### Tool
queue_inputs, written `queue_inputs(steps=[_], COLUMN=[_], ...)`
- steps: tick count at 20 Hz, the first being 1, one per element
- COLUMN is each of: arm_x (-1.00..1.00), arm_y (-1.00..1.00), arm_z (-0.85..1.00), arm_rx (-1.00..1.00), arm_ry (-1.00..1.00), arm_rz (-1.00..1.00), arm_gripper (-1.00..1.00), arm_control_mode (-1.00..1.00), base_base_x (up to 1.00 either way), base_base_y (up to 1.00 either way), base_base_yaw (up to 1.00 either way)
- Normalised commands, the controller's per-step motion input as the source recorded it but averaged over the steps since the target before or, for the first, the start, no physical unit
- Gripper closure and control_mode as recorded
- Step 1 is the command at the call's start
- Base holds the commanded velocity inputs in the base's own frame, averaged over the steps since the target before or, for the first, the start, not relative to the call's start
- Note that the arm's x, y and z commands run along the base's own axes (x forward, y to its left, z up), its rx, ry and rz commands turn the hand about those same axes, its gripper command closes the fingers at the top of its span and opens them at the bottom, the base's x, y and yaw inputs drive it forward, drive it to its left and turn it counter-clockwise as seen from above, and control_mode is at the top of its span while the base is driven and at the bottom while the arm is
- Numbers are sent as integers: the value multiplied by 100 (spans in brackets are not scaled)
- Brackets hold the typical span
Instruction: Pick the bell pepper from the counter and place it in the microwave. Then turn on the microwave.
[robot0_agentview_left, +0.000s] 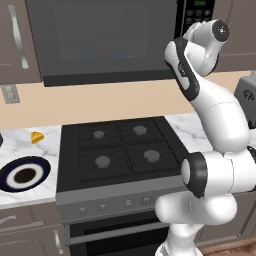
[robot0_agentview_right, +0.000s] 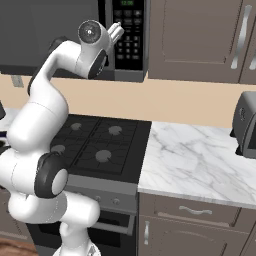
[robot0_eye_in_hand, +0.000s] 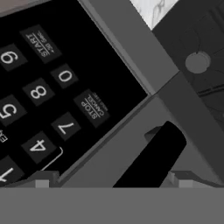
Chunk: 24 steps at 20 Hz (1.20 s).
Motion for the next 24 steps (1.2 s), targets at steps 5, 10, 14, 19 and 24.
queue_inputs(steps=[5, 10, 14, 19, 24], arm_x=[17, 0, -11, -21, -33], arm_y=[8, 1, -8, -18, -22], arm_z=[-20, -3, 4, 7, 7], arm_rx=[8, 5, 2, 1, 2], arm_ry=[0, 0, 0, 1, 0], arm_rz=[-9, -5, -2, -4, -6], arm_gripper=[-100, -100, -100, -100, -100], arm_control_mode=[-100, -100, -100, -100, -100], base_base_x=[0, 0, 0, 0, 0], base_base_y=[0, 0, 0, 0, 0], base_base_yaw=[0, 0, 0, 0, 0])
